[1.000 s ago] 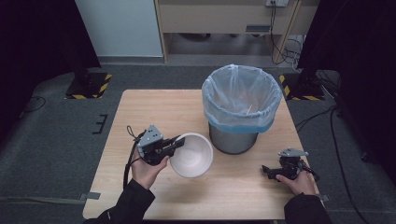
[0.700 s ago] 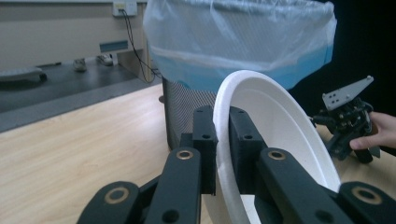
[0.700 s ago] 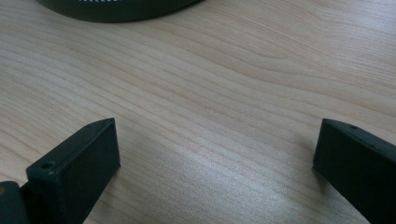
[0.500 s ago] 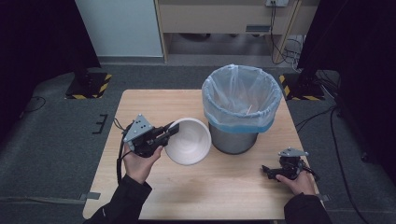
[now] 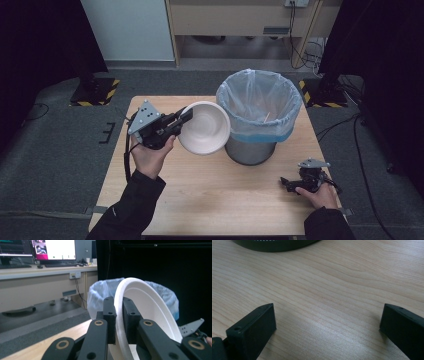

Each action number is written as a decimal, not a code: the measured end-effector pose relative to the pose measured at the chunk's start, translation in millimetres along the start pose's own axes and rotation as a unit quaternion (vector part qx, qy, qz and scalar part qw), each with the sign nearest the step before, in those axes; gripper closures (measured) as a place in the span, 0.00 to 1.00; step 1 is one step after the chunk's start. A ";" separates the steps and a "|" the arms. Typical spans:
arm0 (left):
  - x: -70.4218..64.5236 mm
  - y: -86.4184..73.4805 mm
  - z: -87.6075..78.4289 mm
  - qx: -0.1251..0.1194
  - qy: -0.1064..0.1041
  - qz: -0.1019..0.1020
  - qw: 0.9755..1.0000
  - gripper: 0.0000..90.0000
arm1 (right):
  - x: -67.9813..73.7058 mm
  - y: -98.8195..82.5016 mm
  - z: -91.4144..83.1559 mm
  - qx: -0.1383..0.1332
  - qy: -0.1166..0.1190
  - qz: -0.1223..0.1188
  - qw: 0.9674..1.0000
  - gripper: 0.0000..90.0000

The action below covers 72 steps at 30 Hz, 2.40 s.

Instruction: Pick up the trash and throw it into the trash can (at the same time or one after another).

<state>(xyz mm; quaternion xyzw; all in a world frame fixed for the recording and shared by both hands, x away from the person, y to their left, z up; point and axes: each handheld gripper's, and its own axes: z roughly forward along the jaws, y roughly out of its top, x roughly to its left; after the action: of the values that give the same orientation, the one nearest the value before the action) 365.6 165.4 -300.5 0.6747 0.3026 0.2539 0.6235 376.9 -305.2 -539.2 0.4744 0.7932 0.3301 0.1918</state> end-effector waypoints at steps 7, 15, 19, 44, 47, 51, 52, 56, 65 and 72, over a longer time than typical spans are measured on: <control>-0.2 17.6 9.9 -0.023 0.003 0.001 1.000 0.92 | 0.0 0.0 0.0 0.000 0.000 0.000 1.000 0.01; 0.8 38.1 26.3 -0.043 0.011 0.007 0.999 0.92 | 0.0 0.0 0.0 0.000 0.000 0.000 1.000 0.01; -0.7 49.7 40.2 -0.056 0.014 0.009 0.998 0.92 | 0.0 0.0 0.0 0.000 0.000 0.000 1.000 0.01; -17.0 56.1 132.2 -0.067 0.039 0.036 0.996 0.92 | 0.0 0.1 0.2 -0.002 0.000 0.000 1.000 0.01; -17.7 49.4 146.5 -0.059 0.040 0.034 0.997 0.92 | -0.1 0.1 0.2 -0.002 0.000 0.000 1.000 0.01; -21.9 36.4 166.0 -0.048 0.016 0.037 0.998 0.87 | -0.2 0.1 0.2 -0.002 0.000 0.000 1.000 0.01; -22.2 35.0 167.2 -0.048 0.014 0.039 0.998 0.79 | -0.1 0.1 0.2 -0.002 0.000 0.000 1.000 0.01; -21.8 31.7 163.0 -0.046 0.004 0.025 0.999 0.71 | -0.2 0.1 0.2 -0.002 0.000 0.000 1.000 0.01; -13.0 11.1 99.6 -0.035 -0.005 0.007 0.999 0.51 | -0.2 0.0 0.0 0.000 0.001 0.000 1.000 0.01; -6.6 -19.6 58.0 -0.002 0.001 -0.009 1.000 0.41 | -0.2 0.0 0.0 0.000 0.001 0.000 1.000 0.01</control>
<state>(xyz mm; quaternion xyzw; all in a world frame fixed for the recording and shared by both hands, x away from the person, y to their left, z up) 401.1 121.5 -325.2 0.6704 0.3091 0.2494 0.6268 376.9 -305.3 -539.2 0.4738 0.7935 0.3306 0.1913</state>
